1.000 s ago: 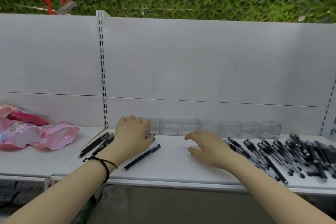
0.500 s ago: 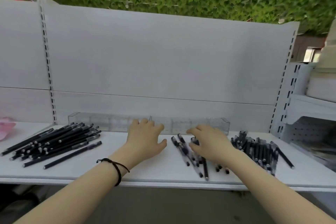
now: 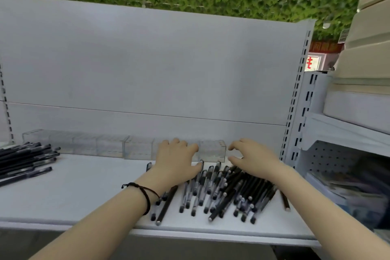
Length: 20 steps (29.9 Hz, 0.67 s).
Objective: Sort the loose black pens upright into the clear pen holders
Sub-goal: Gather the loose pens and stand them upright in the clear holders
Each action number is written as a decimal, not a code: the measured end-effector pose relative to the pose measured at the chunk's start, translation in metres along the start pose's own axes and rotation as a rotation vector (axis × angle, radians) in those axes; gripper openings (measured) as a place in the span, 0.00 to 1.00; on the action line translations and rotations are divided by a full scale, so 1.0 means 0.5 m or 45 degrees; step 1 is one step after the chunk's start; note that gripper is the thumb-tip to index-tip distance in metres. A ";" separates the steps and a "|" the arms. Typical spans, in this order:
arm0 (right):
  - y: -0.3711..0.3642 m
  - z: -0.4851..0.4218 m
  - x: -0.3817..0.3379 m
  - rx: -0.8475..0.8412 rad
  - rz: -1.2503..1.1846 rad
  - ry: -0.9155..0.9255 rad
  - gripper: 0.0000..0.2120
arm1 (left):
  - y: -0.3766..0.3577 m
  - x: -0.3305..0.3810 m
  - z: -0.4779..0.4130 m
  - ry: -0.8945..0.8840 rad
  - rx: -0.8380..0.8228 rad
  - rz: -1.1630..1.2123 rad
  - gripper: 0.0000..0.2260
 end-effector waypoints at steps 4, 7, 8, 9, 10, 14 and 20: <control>0.003 -0.045 0.035 -0.085 0.016 -0.042 0.17 | -0.002 0.026 -0.049 -0.038 0.012 0.031 0.21; 0.006 -0.083 0.049 -0.196 -0.038 -0.102 0.16 | -0.010 0.039 -0.081 -0.059 0.031 0.074 0.21; 0.006 -0.095 0.057 -0.228 -0.084 -0.132 0.15 | -0.012 0.040 -0.090 -0.066 0.051 0.083 0.21; 0.005 -0.107 0.069 -0.249 -0.137 -0.170 0.15 | -0.015 0.041 -0.097 -0.076 0.076 0.096 0.20; 0.001 -0.117 0.082 -0.257 -0.187 -0.217 0.14 | -0.018 0.042 -0.101 -0.091 0.103 0.113 0.18; -0.036 -0.135 0.129 -0.284 -0.248 -0.422 0.19 | -0.034 0.046 -0.098 -0.095 0.144 0.257 0.15; -0.078 -0.139 0.129 -0.352 -0.333 -0.533 0.19 | -0.051 0.039 -0.095 -0.085 0.060 0.401 0.15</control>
Point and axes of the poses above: each hand's wrist, its own z-axis away from the middle knuckle, its own y-axis out of the back of the hand, x = y × z, the point moved 1 cm from there along -z, towards the middle knuckle, and after that the axes turned 11 degrees about -y, right-handed, at the moved point
